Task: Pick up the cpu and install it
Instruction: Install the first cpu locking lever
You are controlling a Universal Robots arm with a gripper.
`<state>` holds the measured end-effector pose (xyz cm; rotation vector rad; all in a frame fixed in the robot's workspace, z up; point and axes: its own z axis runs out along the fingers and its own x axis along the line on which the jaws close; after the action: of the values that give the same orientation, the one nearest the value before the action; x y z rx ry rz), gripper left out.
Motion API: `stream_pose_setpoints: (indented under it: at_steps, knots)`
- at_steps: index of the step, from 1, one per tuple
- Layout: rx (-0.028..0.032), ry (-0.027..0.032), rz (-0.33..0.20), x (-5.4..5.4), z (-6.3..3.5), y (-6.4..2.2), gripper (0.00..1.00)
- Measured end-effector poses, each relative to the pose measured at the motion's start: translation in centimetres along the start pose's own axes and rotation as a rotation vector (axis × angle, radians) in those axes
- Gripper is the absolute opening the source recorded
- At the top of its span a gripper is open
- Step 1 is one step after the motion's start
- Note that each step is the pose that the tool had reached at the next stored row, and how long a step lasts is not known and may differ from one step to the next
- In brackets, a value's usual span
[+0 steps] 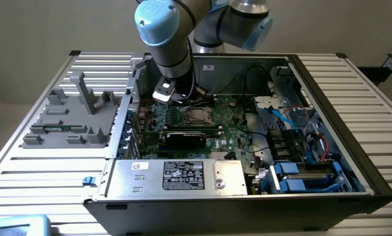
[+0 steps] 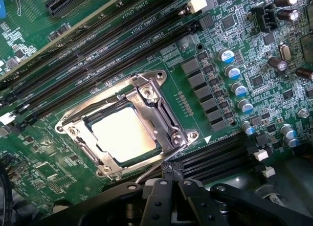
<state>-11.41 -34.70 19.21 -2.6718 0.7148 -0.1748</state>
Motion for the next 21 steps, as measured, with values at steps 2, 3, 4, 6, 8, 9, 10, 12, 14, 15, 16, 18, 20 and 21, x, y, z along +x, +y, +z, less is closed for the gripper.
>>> stream_pose_setpoints:
  at_steps: [2, 3, 4, 6, 8, 9, 10, 12, 14, 15, 16, 18, 20, 21]
  knots:
    - [0.0000, -0.0001, 0.000, 0.03, 0.04, 0.00, 0.11]
    - [0.0002, 0.0000, 0.000, 0.04, 0.08, 0.01, 0.11]
    - [0.0001, 0.0000, 0.000, 0.06, 0.11, 0.01, 0.11]
    - [0.0001, 0.0000, 0.000, 0.08, 0.17, 0.02, 0.11]
    - [0.0001, -0.0001, 0.000, 0.10, 0.22, 0.04, 0.11]
    - [0.0000, -0.0001, 0.000, 0.11, 0.24, 0.06, 0.11]
    - [0.0002, -0.0001, 0.000, 0.14, 0.27, 0.08, 0.11]
    - [0.0004, 0.0000, 0.000, 0.16, 0.32, 0.13, 0.11]
    - [0.0002, 0.0000, 0.000, 0.16, 0.35, 0.16, 0.11]
    - [-0.0001, -0.0001, 0.000, 0.17, 0.35, 0.17, 0.11]
    - [-0.0002, -0.0001, 0.000, 0.17, 0.36, 0.17, 0.11]
    - [0.0000, 0.0000, 0.000, 0.18, 0.40, 0.18, 0.11]
    - [0.0000, -0.0001, 0.000, 0.19, 0.43, 0.18, 0.11]
    - [-0.0001, -0.0001, 0.000, 0.19, 0.43, 0.18, 0.11]
